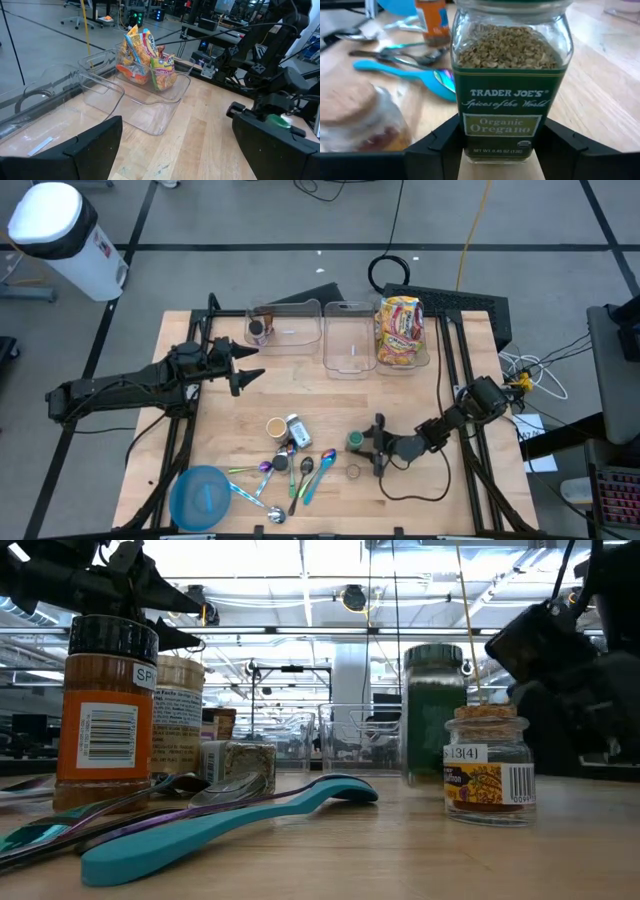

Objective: Pick & Place Food Item
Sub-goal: Put the green seasoning bottle into the left transparent bin

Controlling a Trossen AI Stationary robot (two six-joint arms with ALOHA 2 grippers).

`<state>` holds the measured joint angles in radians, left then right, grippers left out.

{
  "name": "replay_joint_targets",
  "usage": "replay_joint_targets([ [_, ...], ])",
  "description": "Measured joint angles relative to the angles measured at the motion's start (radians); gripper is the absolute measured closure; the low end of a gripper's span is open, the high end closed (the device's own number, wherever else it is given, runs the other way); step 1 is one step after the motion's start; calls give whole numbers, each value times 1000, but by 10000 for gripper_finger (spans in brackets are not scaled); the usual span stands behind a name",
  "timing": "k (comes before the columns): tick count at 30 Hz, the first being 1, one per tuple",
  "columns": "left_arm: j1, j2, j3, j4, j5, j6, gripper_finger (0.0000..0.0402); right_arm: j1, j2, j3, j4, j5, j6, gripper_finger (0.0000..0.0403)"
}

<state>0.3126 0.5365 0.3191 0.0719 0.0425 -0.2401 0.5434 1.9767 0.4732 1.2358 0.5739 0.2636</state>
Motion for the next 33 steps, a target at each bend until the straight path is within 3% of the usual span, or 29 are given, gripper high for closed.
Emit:
replay_joint_targets([
  [19,0,0,0,0,0,0,21,43,-286,0,-77,2,-137,215],
  [28,0,0,0,0,0,0,19,-35,-524,0,-75,-10,-253,215],
  [33,0,0,0,0,0,0,17,-115,-581,0,-79,-126,-249,215],
])
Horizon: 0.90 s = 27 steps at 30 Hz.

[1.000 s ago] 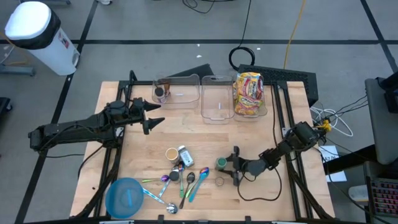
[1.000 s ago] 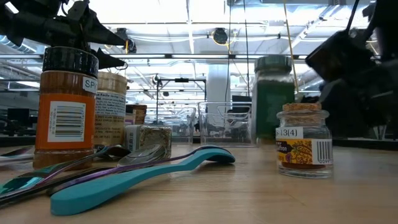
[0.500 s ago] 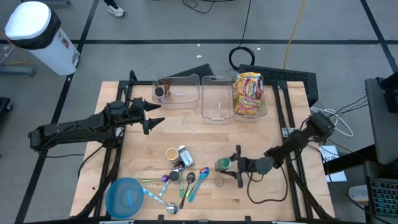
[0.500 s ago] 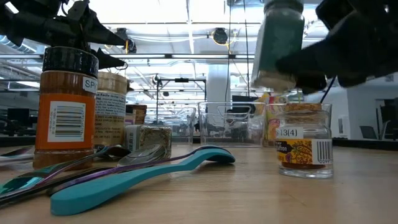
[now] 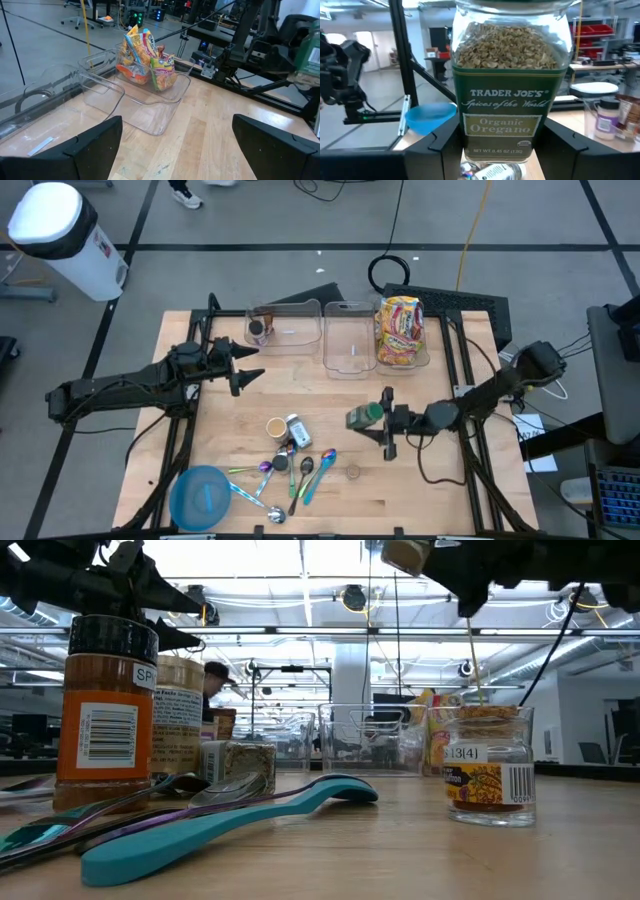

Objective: Pick & Place Food Item
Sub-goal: Put the green seasoning bottle into the left transparent bin

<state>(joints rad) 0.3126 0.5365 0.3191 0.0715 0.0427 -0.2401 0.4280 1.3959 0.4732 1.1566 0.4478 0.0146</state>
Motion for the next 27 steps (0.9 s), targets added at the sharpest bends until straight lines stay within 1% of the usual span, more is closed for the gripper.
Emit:
replay_joint_targets([
  [5,0,0,0,0,0,0,23,-60,0,0,-59,-56,32,215],
  [9,0,0,0,31,0,6,17,-99,0,0,-142,-60,80,215],
  [13,0,0,0,45,0,6,15,-116,0,0,-189,-64,97,215],
  [17,0,0,0,83,0,-41,21,-149,0,1,-214,-144,125,215],
  [19,-3,10,0,132,11,-69,23,-171,0,24,-258,-188,151,215],
  [22,-26,51,0,252,46,-121,20,-193,0,88,-403,-235,169,215],
  [25,-71,122,0,388,70,-132,15,-192,8,163,-568,-241,164,215],
  [27,-112,190,0,481,70,-132,14,-188,15,197,-633,-244,161,215],
])
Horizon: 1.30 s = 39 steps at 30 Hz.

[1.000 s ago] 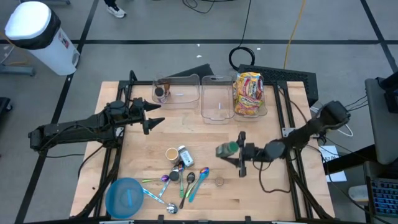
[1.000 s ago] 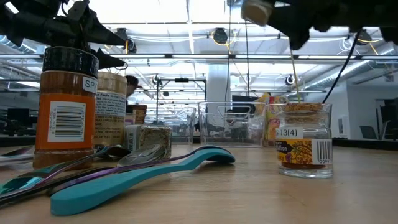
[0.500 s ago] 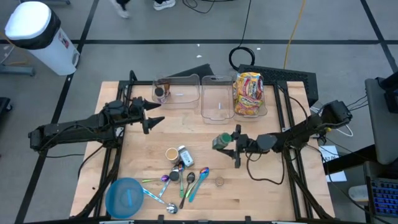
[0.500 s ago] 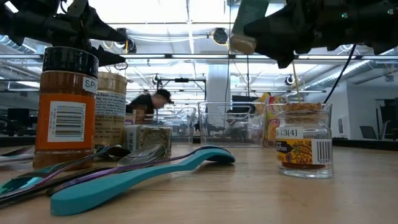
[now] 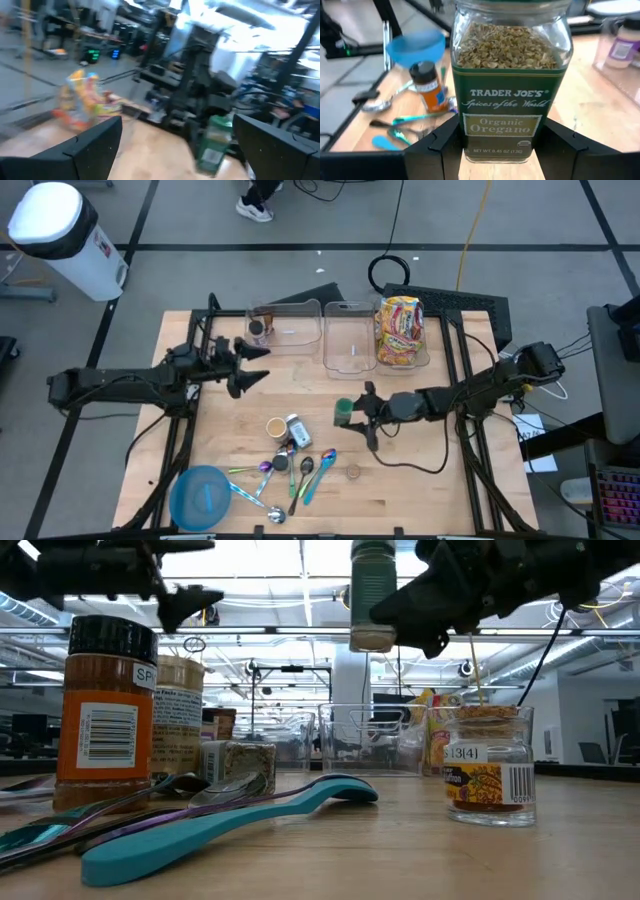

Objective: Pick & Place Food Item
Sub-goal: Put the green seasoning bottle into the left transparent bin

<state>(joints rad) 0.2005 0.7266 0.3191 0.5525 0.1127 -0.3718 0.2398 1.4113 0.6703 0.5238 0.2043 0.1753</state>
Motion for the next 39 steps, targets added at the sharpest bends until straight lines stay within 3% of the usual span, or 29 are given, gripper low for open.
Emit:
replay_joint_targets([
  [4,-101,181,0,221,-24,-11,18,14,8,10,-25,1,0,215],
  [9,-185,450,33,577,-211,23,22,24,16,9,-43,2,-24,215],
  [11,-197,525,87,600,-188,18,20,24,14,10,-64,4,-28,215],
  [13,-207,571,185,502,-81,20,19,22,16,9,-87,6,-25,215],
  [15,-225,595,307,282,-30,37,20,22,16,9,-90,6,-24,215],
  [20,-274,698,689,-465,-134,182,31,21,15,9,-98,6,-33,215],
  [23,-293,798,874,-699,-147,231,40,21,15,9,-98,6,-41,215],
  [30,-343,982,1096,-811,-131,320,48,21,15,9,-99,6,-56,215],
  [39,-350,1020,1117,-859,-138,337,48,21,15,9,-102,4,-64,215],
])
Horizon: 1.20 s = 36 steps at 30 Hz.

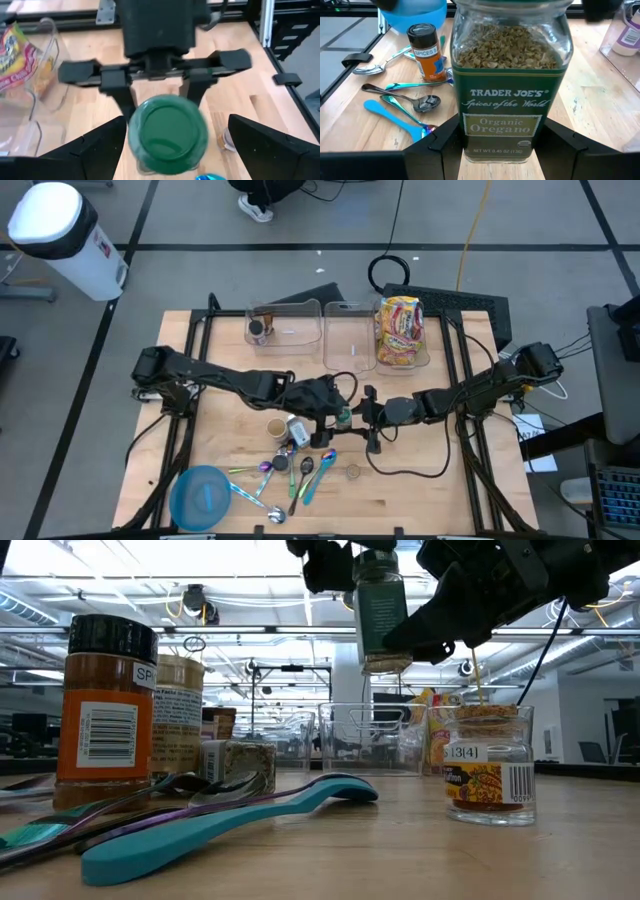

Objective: Pick & Place Food Item
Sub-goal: Put the green seasoning bottle into the left transparent bin

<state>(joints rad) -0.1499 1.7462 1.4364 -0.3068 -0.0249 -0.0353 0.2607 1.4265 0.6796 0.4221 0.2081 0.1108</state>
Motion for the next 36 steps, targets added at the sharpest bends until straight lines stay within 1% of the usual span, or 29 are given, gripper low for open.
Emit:
replay_joint_targets([
  [3,7,0,0,-6,-2,-4,53,0,0,0,10,0,0,215],
  [6,16,0,0,2,-2,-4,76,0,0,0,13,0,0,215],
  [9,26,0,0,1,2,-17,121,0,0,0,10,0,1,215],
  [12,34,0,0,0,25,-31,186,-1,0,0,11,4,1,215],
  [13,37,-1,0,-3,31,-34,195,-1,0,0,11,4,3,215],
  [15,44,-15,0,-20,29,-35,195,-2,0,0,14,5,2,202],
  [18,61,-64,-2,-44,11,-56,195,-2,-13,1,22,17,-6,148],
  [21,78,-144,-2,-52,-1,-52,195,-2,-29,2,5,16,-16,96],
  [23,95,-209,-1,-62,-42,-47,195,2,-44,-3,-42,-9,-22,69],
  [25,112,-270,1,-95,-137,-42,195,3,-59,-3,-55,-17,-23,49],
  [27,135,-309,1,-147,-215,-27,195,0,-88,-1,-74,-4,-21,37],
  [29,174,-336,-10,-179,-239,-26,195,1,-98,0,-86,-2,-16,29],
  [33,306,-381,-91,-167,-223,-50,195,4,-123,-1,-101,-6,-12,23],
  [36,426,-391,-185,-97,-178,-71,195,6,-128,-1,-106,-4,3,23],
])
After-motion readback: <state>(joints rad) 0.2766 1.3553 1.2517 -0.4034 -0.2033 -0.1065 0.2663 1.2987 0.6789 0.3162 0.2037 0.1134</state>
